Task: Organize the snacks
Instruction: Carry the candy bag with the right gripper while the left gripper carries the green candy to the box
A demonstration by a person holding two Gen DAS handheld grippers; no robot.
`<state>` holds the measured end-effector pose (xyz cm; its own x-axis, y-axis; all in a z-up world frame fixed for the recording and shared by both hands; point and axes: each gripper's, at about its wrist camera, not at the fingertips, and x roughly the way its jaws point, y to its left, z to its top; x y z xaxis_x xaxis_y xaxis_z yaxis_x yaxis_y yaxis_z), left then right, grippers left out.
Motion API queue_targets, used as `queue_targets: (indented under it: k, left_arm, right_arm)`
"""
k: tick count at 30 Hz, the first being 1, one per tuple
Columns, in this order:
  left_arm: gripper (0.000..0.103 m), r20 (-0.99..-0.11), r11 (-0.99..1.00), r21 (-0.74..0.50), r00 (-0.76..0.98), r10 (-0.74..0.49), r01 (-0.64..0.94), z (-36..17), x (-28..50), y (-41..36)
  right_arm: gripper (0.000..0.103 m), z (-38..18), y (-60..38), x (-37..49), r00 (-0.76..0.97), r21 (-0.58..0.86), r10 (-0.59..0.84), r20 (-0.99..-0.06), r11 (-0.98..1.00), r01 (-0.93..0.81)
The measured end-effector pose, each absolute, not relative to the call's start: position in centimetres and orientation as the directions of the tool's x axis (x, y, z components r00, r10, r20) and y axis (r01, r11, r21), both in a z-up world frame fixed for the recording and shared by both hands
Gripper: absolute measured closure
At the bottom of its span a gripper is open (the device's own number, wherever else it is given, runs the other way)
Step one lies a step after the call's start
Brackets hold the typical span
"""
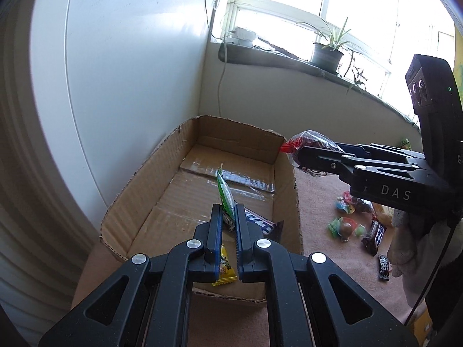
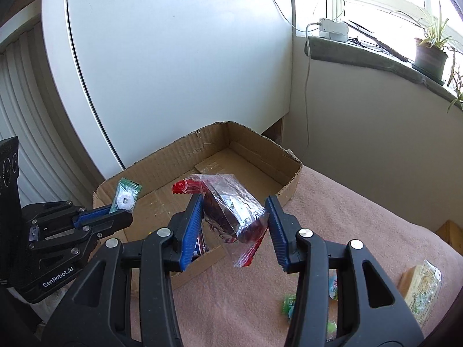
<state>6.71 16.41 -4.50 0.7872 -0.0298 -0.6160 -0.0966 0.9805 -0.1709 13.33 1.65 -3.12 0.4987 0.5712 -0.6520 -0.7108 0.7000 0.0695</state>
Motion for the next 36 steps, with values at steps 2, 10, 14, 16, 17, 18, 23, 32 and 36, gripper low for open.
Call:
queue_targets:
  k: [2, 10, 14, 16, 17, 18, 23, 32, 36]
  left_arm:
    - [0.096, -0.618, 0.98, -0.172, 0.786, -0.026, -0.102, -4.5, 6.7, 16.6]
    - [0.096, -0.626, 0.98, -0.165, 0.78, -0.015, -0.113, -4.6, 6.8, 16.6]
    - [0.096, -0.628, 0.979, -0.164, 0.778, -0.01, -0.119, -4.7, 6.9, 16.6]
    - [0.096, -0.628, 0.979, -0.163, 0.778, -0.008, -0.121, -4.6, 6.9, 16.6]
    - [0.096, -0.629, 0.979, -0.162, 0.778, -0.007, -0.123, -4.6, 6.8, 16.6]
    - [0.096, -0.629, 0.979, -0.162, 0.777, -0.005, -0.125, -4.6, 6.8, 16.7]
    - [0.087, -0.626, 0.979, -0.158, 0.779, 0.004, -0.132, -4.4, 6.7, 16.6]
    - [0.08, -0.621, 0.979, -0.15, 0.784, 0.016, -0.139, -4.0, 6.3, 16.4]
    - [0.08, -0.613, 0.98, -0.148, 0.79, 0.014, -0.132, -3.6, 5.9, 16.0]
  right_arm:
    - [0.057, -3.3, 2.2, 13.7, 0.493, 0.073, 0.572, -0.656, 0.697, -0.713]
    - [0.057, -3.9, 3.6, 14.4, 0.466, 0.089, 0.581, -0.667, 0.683, -0.725]
    - [0.056, -3.9, 4.0, 14.5, 0.461, 0.089, 0.582, -0.67, 0.679, -0.729]
    - [0.056, -4.0, 4.3, 14.5, 0.453, 0.091, 0.585, -0.672, 0.673, -0.735]
    - [0.056, -4.0, 4.4, 14.5, 0.452, 0.088, 0.585, -0.673, 0.671, -0.737]
    - [0.055, -4.0, 4.5, 14.4, 0.457, 0.083, 0.583, -0.672, 0.672, -0.736]
    - [0.051, -3.9, 4.8, 14.4, 0.464, 0.073, 0.579, -0.671, 0.674, -0.735]
    - [0.045, -3.1, 4.2, 14.0, 0.484, 0.067, 0.581, -0.654, 0.682, -0.728]
    - [0.045, -2.5, 3.5, 13.5, 0.494, 0.068, 0.584, -0.644, 0.687, -0.724]
